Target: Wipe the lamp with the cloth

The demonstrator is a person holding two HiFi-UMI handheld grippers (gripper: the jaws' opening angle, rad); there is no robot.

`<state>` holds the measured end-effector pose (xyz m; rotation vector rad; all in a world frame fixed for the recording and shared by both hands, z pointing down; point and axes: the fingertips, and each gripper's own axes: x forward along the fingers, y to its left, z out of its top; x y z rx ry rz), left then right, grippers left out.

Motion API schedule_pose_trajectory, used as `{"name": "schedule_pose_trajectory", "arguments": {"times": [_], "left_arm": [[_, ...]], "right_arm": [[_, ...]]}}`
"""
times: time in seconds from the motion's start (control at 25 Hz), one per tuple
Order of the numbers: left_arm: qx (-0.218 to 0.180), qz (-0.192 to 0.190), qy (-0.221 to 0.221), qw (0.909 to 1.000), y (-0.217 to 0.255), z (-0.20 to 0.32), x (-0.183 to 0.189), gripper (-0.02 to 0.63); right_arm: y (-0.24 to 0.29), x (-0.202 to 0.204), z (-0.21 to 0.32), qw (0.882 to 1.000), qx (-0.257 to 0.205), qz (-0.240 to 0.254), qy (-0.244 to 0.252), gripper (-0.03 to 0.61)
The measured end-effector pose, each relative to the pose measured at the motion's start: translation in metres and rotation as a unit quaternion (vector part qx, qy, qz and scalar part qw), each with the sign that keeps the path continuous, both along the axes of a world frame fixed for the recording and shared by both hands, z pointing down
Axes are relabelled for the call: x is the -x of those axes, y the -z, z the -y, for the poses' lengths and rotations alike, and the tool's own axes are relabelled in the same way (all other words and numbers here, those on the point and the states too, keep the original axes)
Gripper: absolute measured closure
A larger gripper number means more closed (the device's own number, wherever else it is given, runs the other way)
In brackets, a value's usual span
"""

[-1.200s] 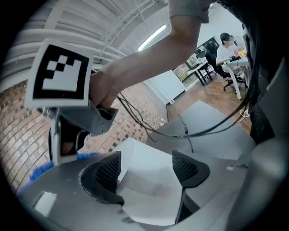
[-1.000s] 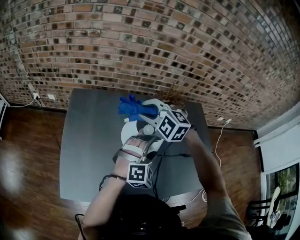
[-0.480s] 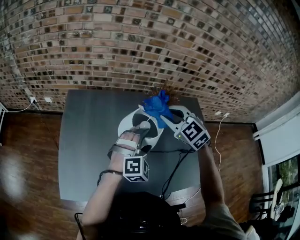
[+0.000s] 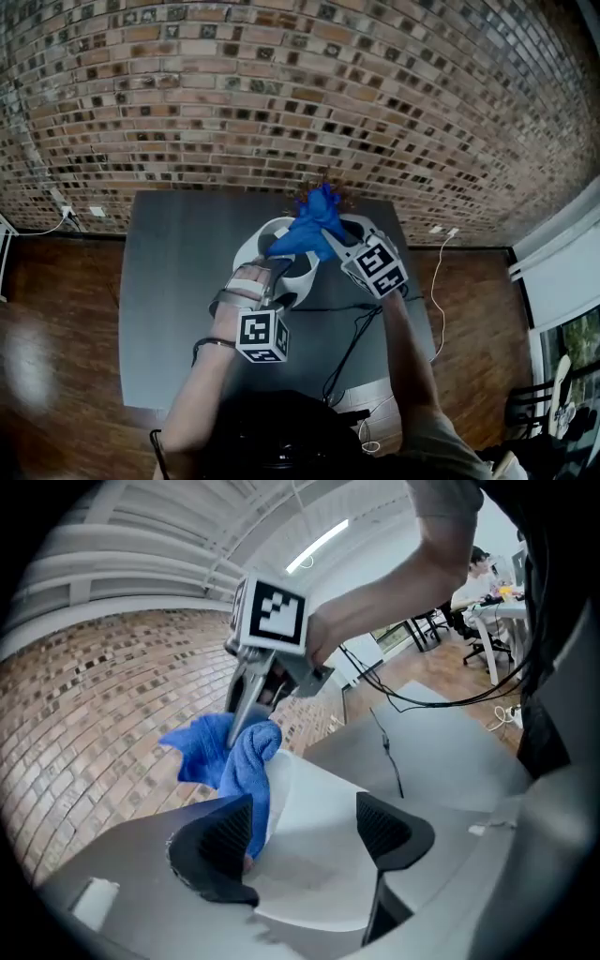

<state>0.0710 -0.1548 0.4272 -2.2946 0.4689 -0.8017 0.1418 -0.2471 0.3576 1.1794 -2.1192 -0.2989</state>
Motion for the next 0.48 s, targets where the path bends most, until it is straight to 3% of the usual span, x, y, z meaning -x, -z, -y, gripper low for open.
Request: {"name": "schedule_pose_trajectory", "arguments": {"times": [0.2, 0.28, 0.36, 0.44, 0.48], "left_arm": [[-0.002, 0.001, -0.004, 1.0, -0.001, 0.001, -0.003, 0.282], [-0.006, 0.008, -0.007, 0.9999, -0.002, 0.002, -0.003, 0.281], [-0.008, 0.007, -0.008, 0.9999, 0.0, 0.003, -0.002, 0.279], [-0.008, 0.007, -0.007, 0.9999, -0.001, 0.003, -0.001, 0.279], [-0.008, 0.008, -0.005, 0.9999, -0.002, 0.004, 0.0, 0.279]], "right_arm": [[0.032, 0.012, 0.056, 0.996, -0.072, 0.001, -0.045, 0.483], [0.058, 0.058, 0.038, 0.996, -0.082, 0.005, 0.017, 0.485], [0.061, 0.121, 0.009, 0.991, -0.051, -0.001, 0.127, 0.485], [0.036, 0.165, -0.006, 0.978, -0.01, -0.043, 0.203, 0.485], [0.02, 0.173, -0.004, 0.974, 0.002, -0.072, 0.216, 0.485]]}}
